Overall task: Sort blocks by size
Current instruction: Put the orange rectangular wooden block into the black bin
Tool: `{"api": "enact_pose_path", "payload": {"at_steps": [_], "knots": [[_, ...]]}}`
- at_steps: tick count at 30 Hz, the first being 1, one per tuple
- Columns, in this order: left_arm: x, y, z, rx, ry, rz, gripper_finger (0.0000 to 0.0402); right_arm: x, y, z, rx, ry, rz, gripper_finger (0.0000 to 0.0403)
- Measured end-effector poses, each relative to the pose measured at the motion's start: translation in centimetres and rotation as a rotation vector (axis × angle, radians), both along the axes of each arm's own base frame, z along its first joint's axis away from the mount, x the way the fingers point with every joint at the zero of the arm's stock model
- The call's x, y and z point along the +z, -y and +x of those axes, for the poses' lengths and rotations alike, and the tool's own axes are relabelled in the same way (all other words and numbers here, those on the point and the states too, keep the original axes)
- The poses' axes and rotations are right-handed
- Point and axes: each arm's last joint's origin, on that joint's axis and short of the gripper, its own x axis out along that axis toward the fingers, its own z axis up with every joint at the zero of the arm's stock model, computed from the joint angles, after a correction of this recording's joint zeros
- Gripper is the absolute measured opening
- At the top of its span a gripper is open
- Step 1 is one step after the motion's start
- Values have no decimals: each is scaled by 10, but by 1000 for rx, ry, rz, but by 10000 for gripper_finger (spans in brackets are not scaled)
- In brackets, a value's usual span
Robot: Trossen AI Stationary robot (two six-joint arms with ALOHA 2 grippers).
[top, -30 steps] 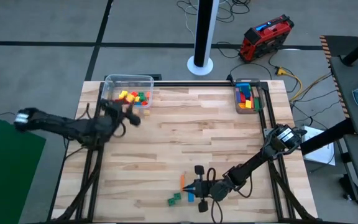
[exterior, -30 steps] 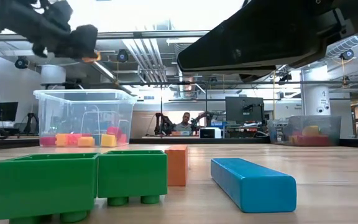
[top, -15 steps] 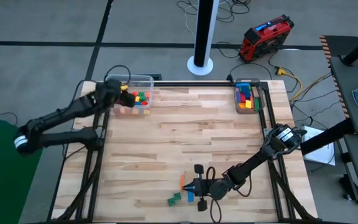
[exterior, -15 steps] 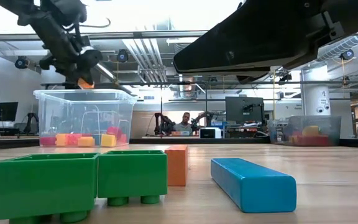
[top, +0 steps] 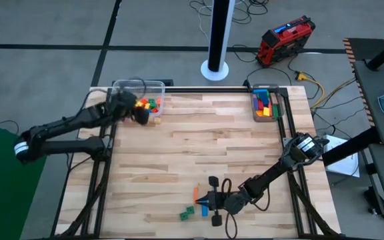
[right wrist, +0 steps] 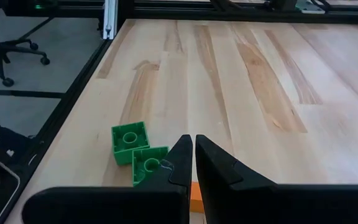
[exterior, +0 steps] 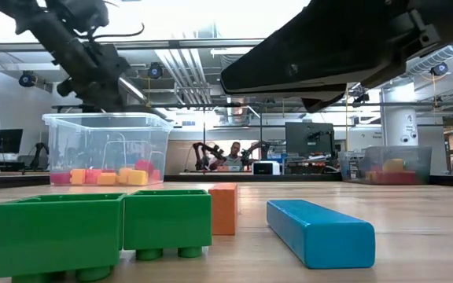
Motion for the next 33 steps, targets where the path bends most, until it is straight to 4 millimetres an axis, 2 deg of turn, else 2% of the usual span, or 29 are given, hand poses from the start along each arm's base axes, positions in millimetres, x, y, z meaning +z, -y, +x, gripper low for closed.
{"api": "enact_pose_path", "payload": {"at_steps": [6, 9, 14, 18, 21, 24, 33], "knots": [[-24, 59, 11, -281, 189, 29, 178, 0, 0, 0, -3, -2, 0, 13], [-29, 88, 12, -406, 278, 51, 178, -1, 1, 1, -7, -27, -17, 13], [-28, 130, 7, -488, 367, 143, 178, 8, 1, 15, -68, -170, -65, 13], [-30, 153, -1, -498, 367, 227, 178, 20, -5, 22, -67, -285, -149, 27], [-33, 165, -6, -511, 372, 245, 178, 28, -7, 26, -69, -290, -145, 62], [-37, 172, -7, -518, 373, 239, 178, 31, -7, 27, -86, -303, -129, 116], [-49, 182, 2, -523, 306, 278, 178, 23, -1, 29, -174, -350, -52, 322]]}}
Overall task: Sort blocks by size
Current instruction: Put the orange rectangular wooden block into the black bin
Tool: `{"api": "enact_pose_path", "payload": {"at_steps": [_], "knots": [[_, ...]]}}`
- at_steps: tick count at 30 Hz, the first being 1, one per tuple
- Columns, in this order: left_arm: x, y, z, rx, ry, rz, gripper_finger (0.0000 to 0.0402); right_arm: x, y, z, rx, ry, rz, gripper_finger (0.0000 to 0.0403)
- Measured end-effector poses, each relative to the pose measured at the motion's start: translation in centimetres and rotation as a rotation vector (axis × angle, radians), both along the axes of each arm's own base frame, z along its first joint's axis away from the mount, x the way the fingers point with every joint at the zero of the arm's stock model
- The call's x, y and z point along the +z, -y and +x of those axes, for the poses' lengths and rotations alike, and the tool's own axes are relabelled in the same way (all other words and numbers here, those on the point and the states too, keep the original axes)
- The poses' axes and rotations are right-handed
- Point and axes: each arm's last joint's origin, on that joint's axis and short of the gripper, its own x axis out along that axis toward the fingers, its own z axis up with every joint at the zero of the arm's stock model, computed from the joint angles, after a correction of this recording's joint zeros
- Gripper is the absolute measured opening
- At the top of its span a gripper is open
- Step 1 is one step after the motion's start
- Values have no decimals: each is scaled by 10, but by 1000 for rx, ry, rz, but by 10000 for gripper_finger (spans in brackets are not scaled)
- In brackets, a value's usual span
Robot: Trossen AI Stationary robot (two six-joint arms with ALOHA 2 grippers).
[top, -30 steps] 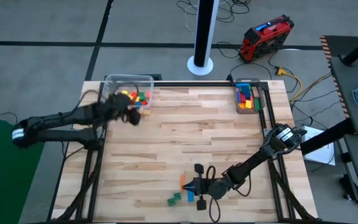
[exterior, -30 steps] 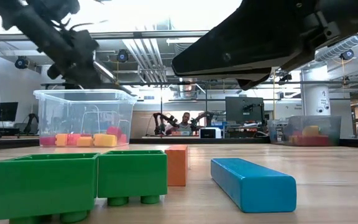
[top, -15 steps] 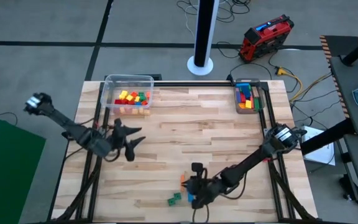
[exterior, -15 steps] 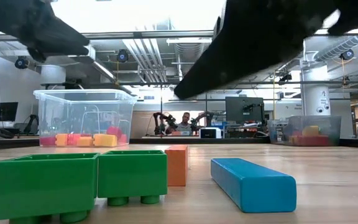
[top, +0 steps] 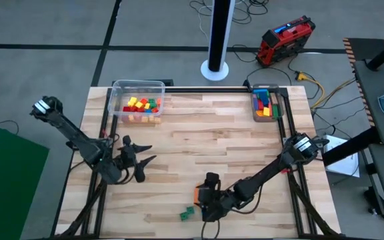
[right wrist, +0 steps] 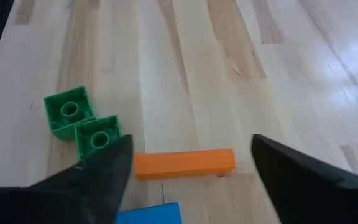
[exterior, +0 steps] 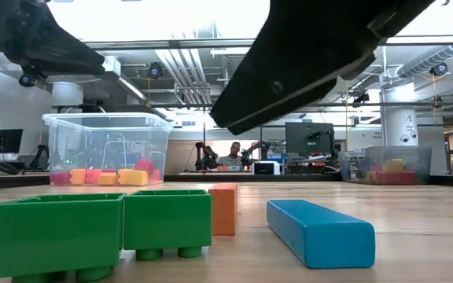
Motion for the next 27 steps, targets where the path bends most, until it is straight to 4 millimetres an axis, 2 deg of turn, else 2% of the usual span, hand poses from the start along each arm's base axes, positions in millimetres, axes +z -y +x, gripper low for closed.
{"api": "enact_pose_path", "payload": {"at_steps": [3, 6, 15, 27], "knots": [[-1, 2, 3, 19, -8, 25, 178, -5, 1, -1, 15, -26, -33, 372], [-2, 5, 7, 25, -16, 39, 178, -11, 2, 0, 38, -50, -68, 396], [-1, 13, 15, 22, -42, 68, 178, -33, 4, 4, 45, -97, -77, 396], [-3, 15, 17, 28, -52, 81, 178, -43, 17, 14, 23, -119, -24, 396]]}}
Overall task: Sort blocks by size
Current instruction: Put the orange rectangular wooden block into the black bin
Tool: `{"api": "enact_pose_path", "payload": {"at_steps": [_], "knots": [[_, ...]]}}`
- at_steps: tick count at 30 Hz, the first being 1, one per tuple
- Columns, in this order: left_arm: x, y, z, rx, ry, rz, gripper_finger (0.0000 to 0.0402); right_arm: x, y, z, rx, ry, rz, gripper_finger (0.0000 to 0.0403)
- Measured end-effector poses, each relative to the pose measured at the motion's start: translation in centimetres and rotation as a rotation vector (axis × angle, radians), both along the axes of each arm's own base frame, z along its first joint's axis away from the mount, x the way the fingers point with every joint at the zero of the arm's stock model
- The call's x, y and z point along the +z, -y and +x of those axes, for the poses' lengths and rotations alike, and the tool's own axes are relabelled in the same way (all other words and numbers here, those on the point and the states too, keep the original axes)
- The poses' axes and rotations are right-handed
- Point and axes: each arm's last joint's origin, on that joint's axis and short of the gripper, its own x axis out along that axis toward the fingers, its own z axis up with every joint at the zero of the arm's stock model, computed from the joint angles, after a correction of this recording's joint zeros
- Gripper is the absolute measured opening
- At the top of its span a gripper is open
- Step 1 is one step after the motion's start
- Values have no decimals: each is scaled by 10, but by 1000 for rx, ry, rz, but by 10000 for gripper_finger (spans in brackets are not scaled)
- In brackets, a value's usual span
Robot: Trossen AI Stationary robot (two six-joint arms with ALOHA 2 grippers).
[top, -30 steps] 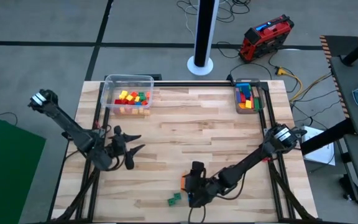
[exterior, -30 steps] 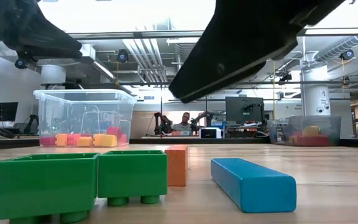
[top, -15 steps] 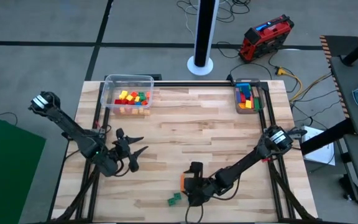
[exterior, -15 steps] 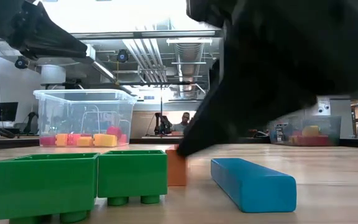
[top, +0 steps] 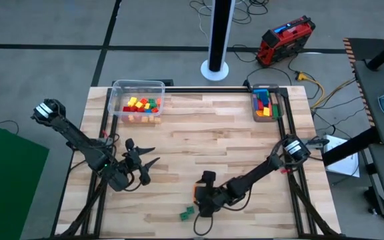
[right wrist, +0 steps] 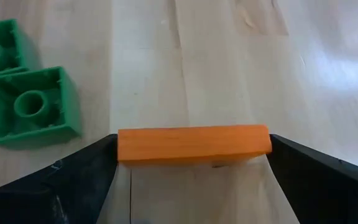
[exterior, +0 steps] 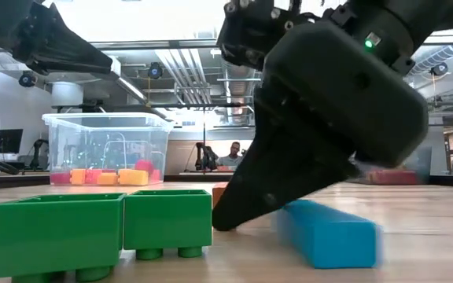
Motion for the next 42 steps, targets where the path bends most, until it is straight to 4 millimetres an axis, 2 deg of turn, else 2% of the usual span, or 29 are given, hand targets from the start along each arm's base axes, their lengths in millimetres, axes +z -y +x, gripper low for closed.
{"api": "enact_pose_path", "payload": {"at_steps": [12, 25, 31, 37, 42], "knots": [[-1, 0, 0, 0, -4, 3, 178, -8, 4, 7, 101, -13, -39, 394], [-1, 0, 0, -1, -4, 3, 178, -9, 4, 6, 99, -20, -38, 351], [-1, 0, 0, -1, -4, 3, 178, -8, 4, 6, 94, -16, -37, 348], [-1, 0, 0, -1, -4, 3, 178, 4, 9, 4, 61, 1, -85, 347], [-1, 0, 0, 0, -1, -2, 178, 27, 26, 9, -28, 62, -84, 346]]}}
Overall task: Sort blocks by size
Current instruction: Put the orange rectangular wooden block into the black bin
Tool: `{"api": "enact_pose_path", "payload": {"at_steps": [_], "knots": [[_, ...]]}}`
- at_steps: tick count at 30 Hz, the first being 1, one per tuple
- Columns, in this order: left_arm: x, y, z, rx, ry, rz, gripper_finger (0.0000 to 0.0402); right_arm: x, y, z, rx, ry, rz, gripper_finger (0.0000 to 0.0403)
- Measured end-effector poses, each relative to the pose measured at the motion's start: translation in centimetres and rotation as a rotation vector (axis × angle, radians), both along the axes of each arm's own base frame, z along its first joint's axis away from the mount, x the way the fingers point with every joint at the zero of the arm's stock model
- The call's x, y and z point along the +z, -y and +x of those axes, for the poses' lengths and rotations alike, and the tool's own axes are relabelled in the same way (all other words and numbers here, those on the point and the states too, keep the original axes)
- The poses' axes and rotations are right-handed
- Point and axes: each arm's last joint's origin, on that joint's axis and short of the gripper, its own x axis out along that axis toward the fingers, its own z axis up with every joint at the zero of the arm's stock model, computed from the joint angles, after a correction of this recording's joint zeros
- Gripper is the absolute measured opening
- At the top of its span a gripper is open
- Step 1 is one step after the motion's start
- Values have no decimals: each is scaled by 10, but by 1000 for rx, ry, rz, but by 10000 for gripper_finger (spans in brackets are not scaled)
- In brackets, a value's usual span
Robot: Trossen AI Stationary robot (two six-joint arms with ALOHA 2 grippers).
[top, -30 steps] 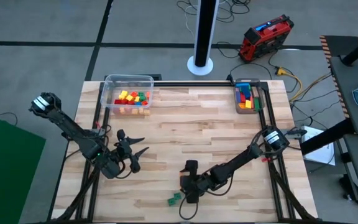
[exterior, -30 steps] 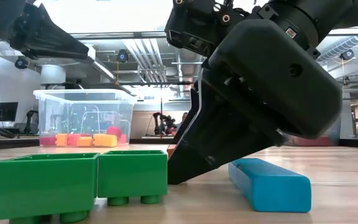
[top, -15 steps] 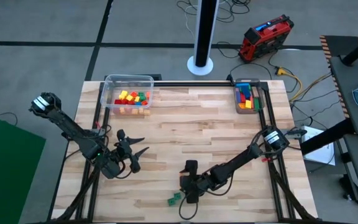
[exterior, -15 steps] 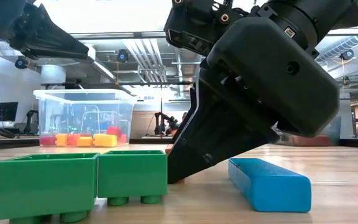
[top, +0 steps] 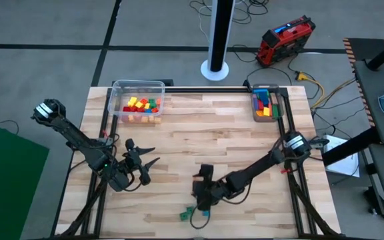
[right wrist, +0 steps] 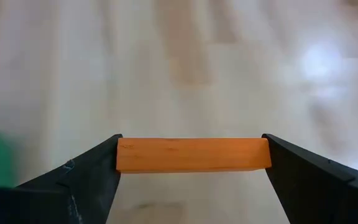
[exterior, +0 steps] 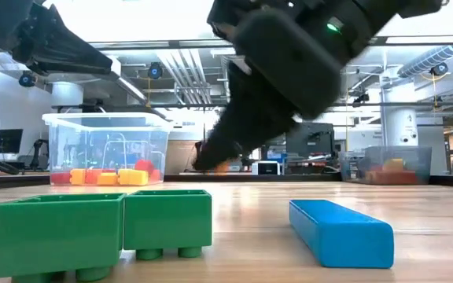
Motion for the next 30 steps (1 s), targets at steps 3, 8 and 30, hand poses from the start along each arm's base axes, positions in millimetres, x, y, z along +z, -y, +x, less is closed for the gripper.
{"api": "enact_pose_path", "payload": {"at_steps": [3, 8, 30], "knots": [[0, 0, 0, 0, 2, -2, 178, 7, 16, 2, -81, 5, -31, 346], [1, 1, 1, 0, 21, -24, 178, 29, 59, -3, -290, -27, -135, 346], [4, 2, 2, -3, 55, -55, 178, 92, 332, -150, -1671, -424, -231, 350]]}}
